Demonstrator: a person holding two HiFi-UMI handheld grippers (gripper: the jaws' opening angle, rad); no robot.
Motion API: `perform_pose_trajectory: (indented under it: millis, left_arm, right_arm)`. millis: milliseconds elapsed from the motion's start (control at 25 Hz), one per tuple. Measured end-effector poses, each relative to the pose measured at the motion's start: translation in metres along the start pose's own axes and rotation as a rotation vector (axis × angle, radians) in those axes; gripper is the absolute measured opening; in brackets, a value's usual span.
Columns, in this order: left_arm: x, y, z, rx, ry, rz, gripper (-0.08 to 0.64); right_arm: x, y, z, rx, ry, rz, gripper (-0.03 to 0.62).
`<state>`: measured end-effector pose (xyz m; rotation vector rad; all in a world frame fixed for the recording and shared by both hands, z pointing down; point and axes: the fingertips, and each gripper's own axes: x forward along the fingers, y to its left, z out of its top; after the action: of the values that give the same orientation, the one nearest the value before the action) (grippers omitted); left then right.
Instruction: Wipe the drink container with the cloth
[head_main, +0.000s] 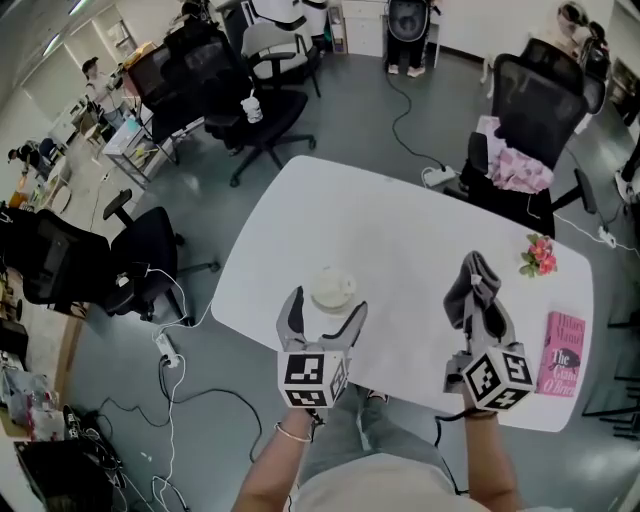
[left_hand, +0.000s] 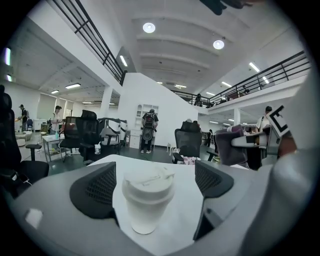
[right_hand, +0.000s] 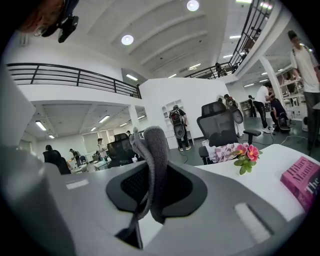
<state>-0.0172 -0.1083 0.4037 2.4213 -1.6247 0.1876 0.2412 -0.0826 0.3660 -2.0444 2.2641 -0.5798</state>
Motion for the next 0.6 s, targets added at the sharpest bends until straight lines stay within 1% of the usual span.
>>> perform_pose_trajectory:
  millis: [320, 600]
  left_arm:
    - [0.019, 0.005, -0.020, 0.004, 0.028, 0.014, 0.483]
    - [0.027, 0.014, -0.028, 0.004, 0.050, 0.013, 0.483]
  right_arm:
    - [0.027, 0.014, -0.010, -0.024, 0.053, 0.034, 0.072]
    - [0.035, 0.020, -0.026, 0.002, 0.076, 0.042, 0.072]
